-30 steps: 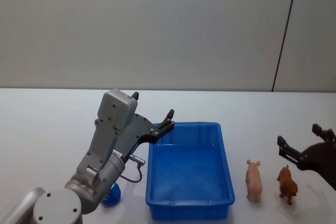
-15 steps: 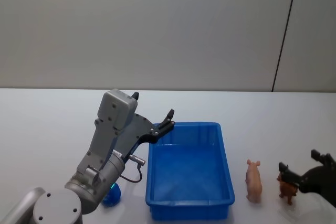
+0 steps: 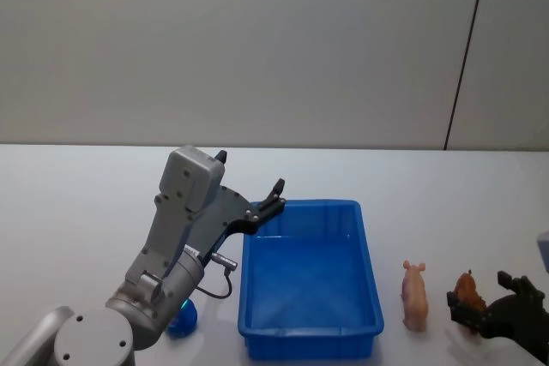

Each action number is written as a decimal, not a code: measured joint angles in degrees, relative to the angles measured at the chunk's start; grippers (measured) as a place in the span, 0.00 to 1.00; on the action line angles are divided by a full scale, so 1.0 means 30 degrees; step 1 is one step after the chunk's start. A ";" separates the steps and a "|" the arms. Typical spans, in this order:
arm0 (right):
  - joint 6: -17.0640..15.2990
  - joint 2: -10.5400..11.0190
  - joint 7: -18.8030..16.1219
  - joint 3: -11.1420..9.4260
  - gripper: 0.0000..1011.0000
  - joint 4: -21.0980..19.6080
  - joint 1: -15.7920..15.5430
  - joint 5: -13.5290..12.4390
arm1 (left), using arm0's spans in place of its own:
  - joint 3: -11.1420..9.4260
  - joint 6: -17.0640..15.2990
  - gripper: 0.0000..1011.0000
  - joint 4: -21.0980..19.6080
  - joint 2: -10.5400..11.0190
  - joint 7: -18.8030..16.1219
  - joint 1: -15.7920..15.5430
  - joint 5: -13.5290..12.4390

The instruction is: Pick up the two dolls from the table and place them into the box.

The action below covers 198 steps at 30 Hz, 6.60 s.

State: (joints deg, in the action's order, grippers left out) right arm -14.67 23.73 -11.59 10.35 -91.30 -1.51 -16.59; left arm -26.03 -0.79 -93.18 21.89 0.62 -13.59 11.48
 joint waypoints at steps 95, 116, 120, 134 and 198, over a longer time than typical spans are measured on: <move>0.2010 -0.3987 -0.4513 0.2937 0.79 0.2495 0.4379 0.4091 | 0.0001 0.0000 0.99 0.0001 0.0000 0.0000 0.0001 -0.0001; 0.2243 -0.2939 -0.2884 0.2190 0.99 0.1794 0.3333 0.3106 | 0.0002 0.0001 0.99 0.0001 -0.0001 0.0001 0.0000 -0.0001; 0.2019 -0.2634 -0.2468 0.1997 0.99 0.1578 0.2968 0.2809 | 0.0001 0.0000 0.99 0.0001 0.0000 0.0000 0.0001 -0.0001; 0.1103 -0.1977 -0.1404 0.1620 0.99 0.1371 0.2002 0.2140 | 0.0001 0.0000 0.99 0.0001 -0.0001 0.0000 0.0000 -0.0001; 0.0448 -0.3191 0.1968 0.1917 0.37 0.2084 0.2486 0.1887 | 0.0001 0.0000 0.99 0.0001 -0.0001 0.0001 0.0000 -0.0001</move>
State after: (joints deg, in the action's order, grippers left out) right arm -13.32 14.16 -5.69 16.10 -85.04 5.95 -10.93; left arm -26.02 -0.79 -93.17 21.89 0.63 -13.59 11.48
